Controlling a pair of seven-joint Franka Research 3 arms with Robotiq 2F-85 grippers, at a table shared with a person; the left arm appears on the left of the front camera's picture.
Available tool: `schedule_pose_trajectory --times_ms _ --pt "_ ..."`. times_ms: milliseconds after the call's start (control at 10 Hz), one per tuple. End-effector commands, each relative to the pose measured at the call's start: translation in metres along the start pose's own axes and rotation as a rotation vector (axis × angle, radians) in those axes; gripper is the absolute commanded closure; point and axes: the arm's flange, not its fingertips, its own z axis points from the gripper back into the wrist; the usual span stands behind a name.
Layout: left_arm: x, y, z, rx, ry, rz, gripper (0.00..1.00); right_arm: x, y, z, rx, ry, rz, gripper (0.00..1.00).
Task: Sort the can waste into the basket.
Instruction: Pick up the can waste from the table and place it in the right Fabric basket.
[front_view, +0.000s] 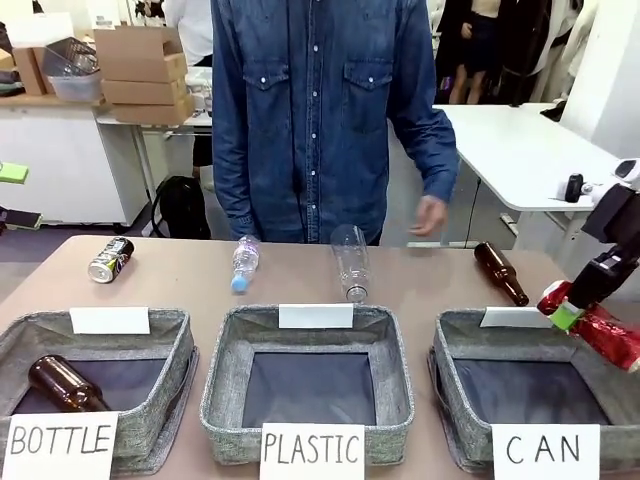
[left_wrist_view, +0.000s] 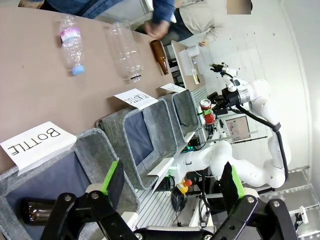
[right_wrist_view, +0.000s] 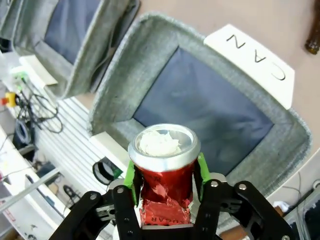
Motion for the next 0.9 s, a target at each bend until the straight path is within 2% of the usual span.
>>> schedule_pose_trajectory --times_ms 0,700,800 --pt "0.0022 -0.0012 0.0001 -0.019 -0.010 -0.020 0.00 0.0056 -0.0039 0.0045 -0.014 -0.020 0.009 0.00" --pt "0.0022 -0.0012 0.0001 -0.019 -0.010 -0.020 0.00 0.0099 -0.0085 0.0061 0.008 -0.051 -0.004 0.00" --pt "0.0022 -0.0012 0.0001 -0.019 -0.010 -0.020 0.00 0.0078 -0.0069 0.0138 0.131 -0.087 0.076 0.00"
